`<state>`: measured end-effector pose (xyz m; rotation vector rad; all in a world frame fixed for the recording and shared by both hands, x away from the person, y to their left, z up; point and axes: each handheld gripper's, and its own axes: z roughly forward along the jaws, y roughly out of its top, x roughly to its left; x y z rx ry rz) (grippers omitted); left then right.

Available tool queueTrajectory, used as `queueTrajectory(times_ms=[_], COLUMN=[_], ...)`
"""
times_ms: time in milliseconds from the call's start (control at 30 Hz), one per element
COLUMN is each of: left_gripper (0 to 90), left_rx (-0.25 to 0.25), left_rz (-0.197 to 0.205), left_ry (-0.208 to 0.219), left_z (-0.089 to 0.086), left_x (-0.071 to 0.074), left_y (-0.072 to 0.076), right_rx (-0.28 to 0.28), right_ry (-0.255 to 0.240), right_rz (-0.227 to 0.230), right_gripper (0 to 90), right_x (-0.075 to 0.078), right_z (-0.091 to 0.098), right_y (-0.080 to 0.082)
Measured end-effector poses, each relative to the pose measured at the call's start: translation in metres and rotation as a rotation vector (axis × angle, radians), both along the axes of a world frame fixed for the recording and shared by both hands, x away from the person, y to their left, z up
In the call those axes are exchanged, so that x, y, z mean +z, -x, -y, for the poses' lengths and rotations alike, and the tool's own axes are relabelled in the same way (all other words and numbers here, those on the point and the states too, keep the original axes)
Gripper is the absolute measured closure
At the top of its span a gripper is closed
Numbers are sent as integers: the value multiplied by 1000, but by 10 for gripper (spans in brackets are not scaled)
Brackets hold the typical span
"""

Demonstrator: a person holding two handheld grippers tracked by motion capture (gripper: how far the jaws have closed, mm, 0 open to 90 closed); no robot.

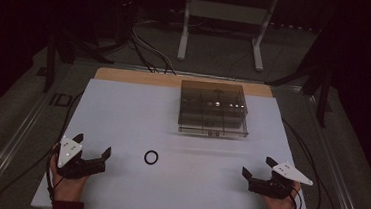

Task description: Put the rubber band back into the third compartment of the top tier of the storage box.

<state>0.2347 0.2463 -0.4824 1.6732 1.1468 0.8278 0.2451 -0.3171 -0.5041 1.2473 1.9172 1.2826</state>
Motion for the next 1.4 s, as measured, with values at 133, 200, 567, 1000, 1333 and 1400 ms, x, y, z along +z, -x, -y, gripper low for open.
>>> queueTrajectory(times_ms=[133,200,567,1000,1333,1400], left_gripper=[4,4,4,5,11,11], left_rx=[-6,-9,-48,-53,-63,-64], left_rz=[17,28,56,65,45,41], left_ry=[11,21,39,36,40,34], left_z=[-3,-3,4,6,10,10], left_x=[0,1,10,10,6,5], left_y=[3,5,-4,-4,-1,-1], right_rx=[-5,-5,-6,54,111,115], right_ry=[-3,2,-17,-8,4,4], right_rz=[-1,-1,-7,31,33,33], right_gripper=[1,1,1,1,1,1], right_x=[-1,0,6,32,48,49], right_z=[-2,-3,-7,-23,-53,-55], right_y=[-2,-3,-6,-20,-32,-33])
